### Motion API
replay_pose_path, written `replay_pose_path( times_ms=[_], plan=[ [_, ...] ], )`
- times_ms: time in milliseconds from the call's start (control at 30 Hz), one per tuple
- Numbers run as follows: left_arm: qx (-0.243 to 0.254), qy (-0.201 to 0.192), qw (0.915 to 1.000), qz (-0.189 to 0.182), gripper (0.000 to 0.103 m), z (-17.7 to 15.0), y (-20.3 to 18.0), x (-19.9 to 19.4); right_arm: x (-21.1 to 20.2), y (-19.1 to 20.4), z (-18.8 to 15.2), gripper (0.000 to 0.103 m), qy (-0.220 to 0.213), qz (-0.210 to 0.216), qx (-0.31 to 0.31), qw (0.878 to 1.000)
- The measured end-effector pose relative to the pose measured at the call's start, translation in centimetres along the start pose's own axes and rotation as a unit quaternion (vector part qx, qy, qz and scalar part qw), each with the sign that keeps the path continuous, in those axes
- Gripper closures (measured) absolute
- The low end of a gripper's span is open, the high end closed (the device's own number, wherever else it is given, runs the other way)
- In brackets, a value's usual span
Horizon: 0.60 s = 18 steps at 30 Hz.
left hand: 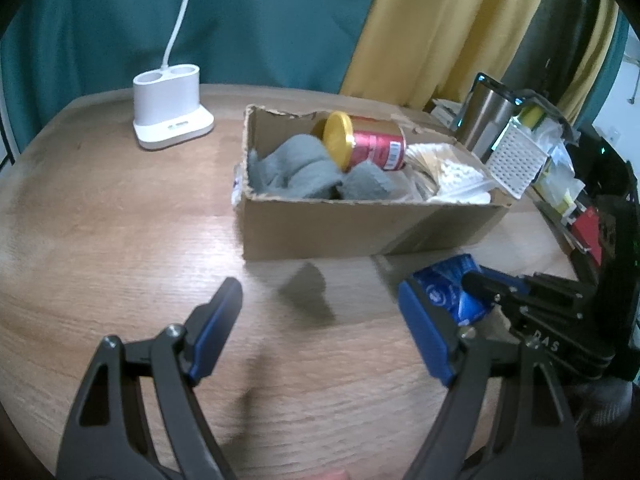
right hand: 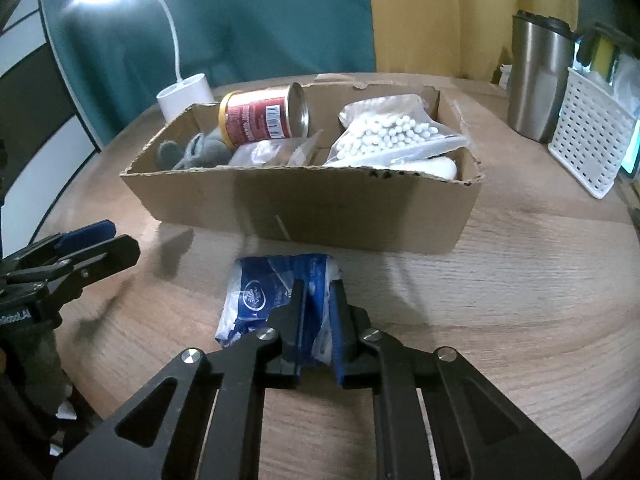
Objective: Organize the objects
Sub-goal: 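Lift blue-and-white pack with right gripper and carry it over the box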
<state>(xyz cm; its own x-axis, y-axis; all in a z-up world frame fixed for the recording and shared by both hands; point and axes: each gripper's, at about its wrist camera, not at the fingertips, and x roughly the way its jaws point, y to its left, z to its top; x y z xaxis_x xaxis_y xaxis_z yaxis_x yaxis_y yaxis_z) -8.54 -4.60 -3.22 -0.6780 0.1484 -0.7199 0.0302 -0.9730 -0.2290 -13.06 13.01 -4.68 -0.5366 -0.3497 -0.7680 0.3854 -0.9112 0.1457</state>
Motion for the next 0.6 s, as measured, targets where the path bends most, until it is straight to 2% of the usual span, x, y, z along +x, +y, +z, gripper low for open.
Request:
replay_pose_path(
  times_ms=[267,600],
  plan=[
    [0.010,-0.009,0.9999,-0.004,0.021,0.6,-0.9,-0.9,-2.6,0.3,0.6,0.094,-0.030,-0.005,-0.020,0.999],
    [0.020,-0.033,0.9992,-0.006,0.021,2.5,-2.2,-2.3,-6.4,-0.2,2.8,0.094,-0.075,-0.020,-0.035,0.996]
  ],
)
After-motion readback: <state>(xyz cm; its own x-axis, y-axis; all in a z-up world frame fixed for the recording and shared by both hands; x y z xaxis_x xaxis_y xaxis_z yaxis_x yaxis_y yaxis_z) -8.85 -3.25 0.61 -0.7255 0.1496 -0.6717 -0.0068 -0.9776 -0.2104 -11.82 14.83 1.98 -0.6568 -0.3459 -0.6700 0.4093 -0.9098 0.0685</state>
